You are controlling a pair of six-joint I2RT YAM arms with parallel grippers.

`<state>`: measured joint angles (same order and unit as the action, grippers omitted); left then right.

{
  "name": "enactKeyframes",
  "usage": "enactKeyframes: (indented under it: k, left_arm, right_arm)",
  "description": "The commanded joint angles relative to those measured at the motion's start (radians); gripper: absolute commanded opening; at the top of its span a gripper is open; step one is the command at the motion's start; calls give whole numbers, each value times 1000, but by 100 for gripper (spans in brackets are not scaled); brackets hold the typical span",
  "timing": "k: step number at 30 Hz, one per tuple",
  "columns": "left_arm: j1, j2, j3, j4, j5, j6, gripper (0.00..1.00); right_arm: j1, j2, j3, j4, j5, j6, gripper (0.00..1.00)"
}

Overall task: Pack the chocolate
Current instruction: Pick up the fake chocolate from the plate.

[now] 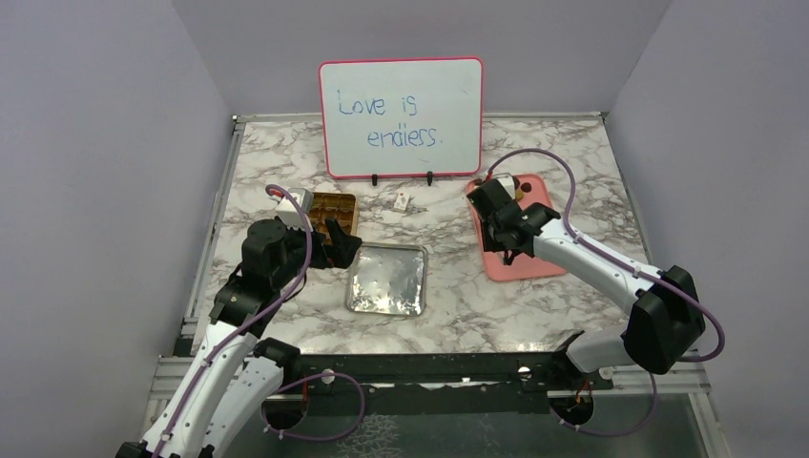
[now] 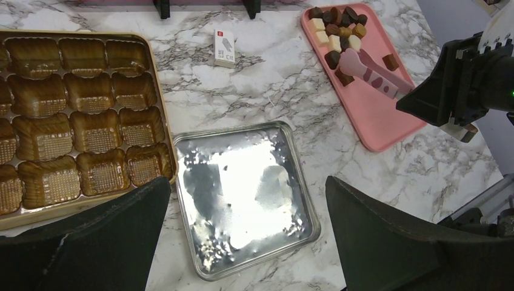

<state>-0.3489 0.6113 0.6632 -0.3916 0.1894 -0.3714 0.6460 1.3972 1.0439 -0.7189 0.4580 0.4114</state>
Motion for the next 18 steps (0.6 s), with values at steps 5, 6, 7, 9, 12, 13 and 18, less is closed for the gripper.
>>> enactKeyframes:
  k: [5, 6, 7, 9, 12, 13, 18]
  left_arm:
    - [-3, -12, -9, 11, -24, 15, 99]
    - [-4, -13, -9, 11, -25, 15, 99]
    - [-3, -13, -9, 11, -26, 15, 99]
    - [-3, -14, -8, 10, -25, 15, 99]
    - [-4, -16, -9, 10, -27, 15, 99]
    - [-4, -17, -9, 10, -29, 15, 99]
    - [-3, -18, -9, 10, -30, 15, 99]
  right_arm:
    - [-6, 4, -11, 22, -33, -14, 37]
    - [-6, 4, -14, 21, -34, -14, 37]
    - [-6, 2, -16, 20, -33, -13, 37]
    - [-6, 1, -17, 14, -21, -11, 37]
    - [-6, 3, -17, 3, -18, -11, 38]
    - [-6, 3, -18, 3, -22, -11, 38]
    - [-6, 7, -23, 6, -33, -10, 38]
